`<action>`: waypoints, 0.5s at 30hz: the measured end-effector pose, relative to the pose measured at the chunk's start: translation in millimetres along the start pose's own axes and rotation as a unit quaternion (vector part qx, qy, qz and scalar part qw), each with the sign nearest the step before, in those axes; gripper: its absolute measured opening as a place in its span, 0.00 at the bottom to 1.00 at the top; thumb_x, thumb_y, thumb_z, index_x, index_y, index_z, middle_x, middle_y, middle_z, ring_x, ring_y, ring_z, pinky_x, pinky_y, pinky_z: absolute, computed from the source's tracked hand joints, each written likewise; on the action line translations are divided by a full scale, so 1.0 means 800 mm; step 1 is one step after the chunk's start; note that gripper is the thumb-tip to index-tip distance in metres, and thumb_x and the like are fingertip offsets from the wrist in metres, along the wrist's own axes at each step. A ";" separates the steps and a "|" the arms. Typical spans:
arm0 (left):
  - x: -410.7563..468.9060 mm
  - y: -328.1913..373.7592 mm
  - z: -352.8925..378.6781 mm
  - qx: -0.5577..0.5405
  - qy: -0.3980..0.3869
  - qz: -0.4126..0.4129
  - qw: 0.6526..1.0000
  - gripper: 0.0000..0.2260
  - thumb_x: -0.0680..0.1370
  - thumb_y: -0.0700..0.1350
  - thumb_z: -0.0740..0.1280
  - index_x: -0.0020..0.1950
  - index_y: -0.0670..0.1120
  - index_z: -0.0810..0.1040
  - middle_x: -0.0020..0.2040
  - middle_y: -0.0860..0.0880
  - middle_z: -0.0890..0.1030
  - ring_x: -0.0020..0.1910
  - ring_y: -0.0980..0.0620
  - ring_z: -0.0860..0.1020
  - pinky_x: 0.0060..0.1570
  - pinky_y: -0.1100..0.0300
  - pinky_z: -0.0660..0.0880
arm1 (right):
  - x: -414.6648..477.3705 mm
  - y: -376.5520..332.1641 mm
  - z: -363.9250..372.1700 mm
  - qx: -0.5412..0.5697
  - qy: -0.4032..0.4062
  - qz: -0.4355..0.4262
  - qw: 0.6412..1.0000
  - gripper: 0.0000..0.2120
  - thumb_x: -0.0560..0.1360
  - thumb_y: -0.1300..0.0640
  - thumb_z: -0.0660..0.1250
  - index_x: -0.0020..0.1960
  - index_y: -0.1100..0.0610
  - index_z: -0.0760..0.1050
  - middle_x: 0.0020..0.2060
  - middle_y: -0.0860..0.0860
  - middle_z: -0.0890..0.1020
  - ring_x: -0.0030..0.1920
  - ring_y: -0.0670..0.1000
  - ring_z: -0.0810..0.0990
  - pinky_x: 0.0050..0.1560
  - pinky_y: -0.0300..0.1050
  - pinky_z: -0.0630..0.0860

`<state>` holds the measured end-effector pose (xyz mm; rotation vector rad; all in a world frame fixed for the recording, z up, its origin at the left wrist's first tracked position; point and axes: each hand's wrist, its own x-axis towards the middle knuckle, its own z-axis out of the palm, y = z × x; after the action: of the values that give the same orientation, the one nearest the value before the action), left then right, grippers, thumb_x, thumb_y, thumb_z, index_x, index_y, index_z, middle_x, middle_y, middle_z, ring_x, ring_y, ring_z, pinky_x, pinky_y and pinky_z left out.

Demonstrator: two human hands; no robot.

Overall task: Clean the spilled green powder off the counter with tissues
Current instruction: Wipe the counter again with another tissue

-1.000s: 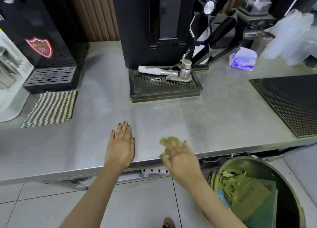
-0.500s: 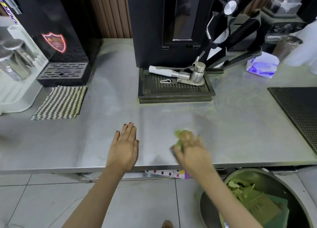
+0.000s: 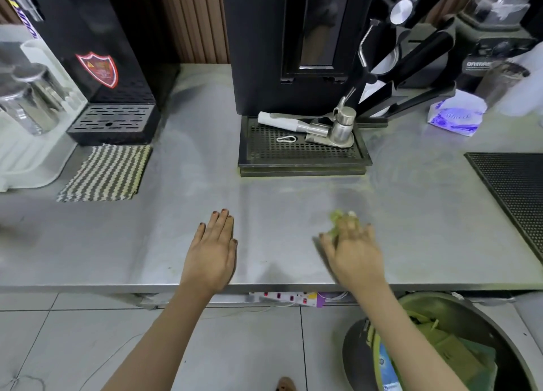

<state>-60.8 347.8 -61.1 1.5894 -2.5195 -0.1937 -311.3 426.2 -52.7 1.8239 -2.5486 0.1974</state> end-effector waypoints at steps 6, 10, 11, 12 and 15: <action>0.001 0.000 0.001 0.005 0.002 0.000 1.000 0.31 0.75 0.53 0.37 0.73 0.41 0.60 0.75 0.46 0.58 0.74 0.48 0.53 0.72 0.53 0.49 | -0.009 -0.065 -0.002 0.065 -0.066 -0.071 0.993 0.38 0.75 0.37 0.35 0.71 0.61 0.61 0.71 0.57 0.65 0.73 0.55 0.58 0.73 0.49 0.47; 0.001 -0.001 0.000 0.007 0.000 0.002 1.000 0.31 0.75 0.53 0.36 0.73 0.41 0.59 0.75 0.46 0.57 0.75 0.48 0.53 0.71 0.53 0.48 | -0.033 -0.023 -0.016 0.031 0.006 -0.090 0.995 0.26 0.76 0.42 0.46 0.57 0.55 0.77 0.56 0.51 0.80 0.58 0.53 0.78 0.66 0.47 0.65; 0.001 0.000 -0.001 0.006 0.000 0.002 1.000 0.31 0.75 0.53 0.36 0.73 0.41 0.58 0.75 0.46 0.56 0.75 0.49 0.53 0.71 0.54 0.48 | -0.012 -0.003 -0.016 0.004 -0.001 -0.043 0.999 0.29 0.75 0.41 0.44 0.57 0.56 0.76 0.57 0.53 0.79 0.58 0.55 0.78 0.64 0.50 0.66; 0.001 0.000 -0.001 0.003 0.001 0.002 1.000 0.31 0.75 0.53 0.36 0.73 0.41 0.59 0.75 0.46 0.57 0.75 0.48 0.53 0.72 0.53 0.48 | 0.012 0.013 -0.020 -0.014 -0.029 0.014 0.999 0.33 0.74 0.40 0.40 0.61 0.58 0.73 0.60 0.56 0.77 0.61 0.57 0.74 0.66 0.53 0.63; 0.000 0.000 0.000 0.000 0.003 0.000 1.000 0.31 0.75 0.53 0.37 0.73 0.41 0.59 0.75 0.46 0.57 0.74 0.49 0.53 0.72 0.52 0.50 | 0.064 0.007 -0.011 0.028 -0.031 0.117 0.992 0.41 0.71 0.39 0.34 0.71 0.65 0.60 0.69 0.63 0.65 0.71 0.60 0.60 0.71 0.56 0.52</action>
<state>-60.6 347.5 -61.2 1.5878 -2.5160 -0.1887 -333.9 380.5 -41.1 1.5674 -2.8257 0.2170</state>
